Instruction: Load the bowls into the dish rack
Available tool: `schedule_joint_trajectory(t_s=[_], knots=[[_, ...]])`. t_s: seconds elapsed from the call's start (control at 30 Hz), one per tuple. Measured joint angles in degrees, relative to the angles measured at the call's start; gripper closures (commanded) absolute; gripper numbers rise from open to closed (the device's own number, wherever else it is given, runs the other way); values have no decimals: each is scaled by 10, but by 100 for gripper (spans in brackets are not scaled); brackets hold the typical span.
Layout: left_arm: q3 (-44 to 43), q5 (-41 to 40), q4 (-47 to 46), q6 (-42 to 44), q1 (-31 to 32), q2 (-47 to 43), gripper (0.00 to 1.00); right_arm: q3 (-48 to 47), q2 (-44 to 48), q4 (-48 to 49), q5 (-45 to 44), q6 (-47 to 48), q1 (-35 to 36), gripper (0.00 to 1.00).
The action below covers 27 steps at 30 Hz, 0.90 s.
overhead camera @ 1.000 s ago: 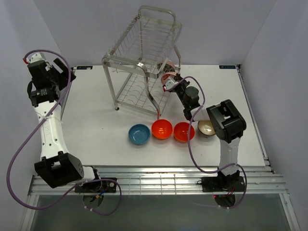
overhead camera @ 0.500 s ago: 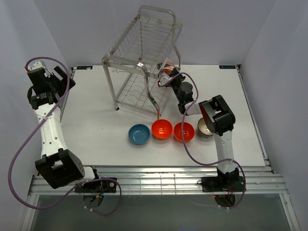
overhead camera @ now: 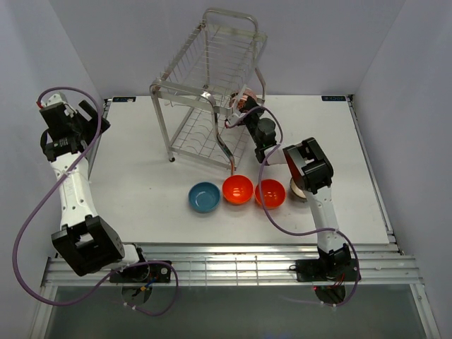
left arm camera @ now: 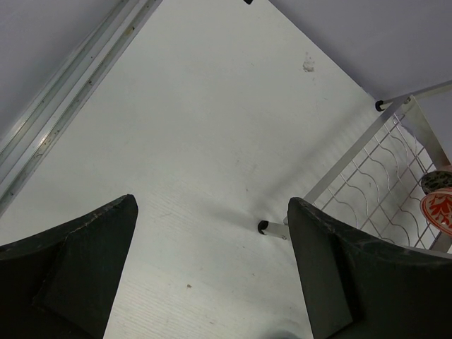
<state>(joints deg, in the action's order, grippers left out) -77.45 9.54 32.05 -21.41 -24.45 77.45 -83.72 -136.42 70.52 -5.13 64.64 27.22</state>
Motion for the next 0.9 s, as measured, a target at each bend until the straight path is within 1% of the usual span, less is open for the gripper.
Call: schedule_joint_trajectory(t_s=[0.43,0.9], knots=[[11,6,-8,0,-2,11,2,-74,-58,14,25,61,5,92],[14,6,-12,0,-8,11,2,-98,-81,8,24,111,3,92]])
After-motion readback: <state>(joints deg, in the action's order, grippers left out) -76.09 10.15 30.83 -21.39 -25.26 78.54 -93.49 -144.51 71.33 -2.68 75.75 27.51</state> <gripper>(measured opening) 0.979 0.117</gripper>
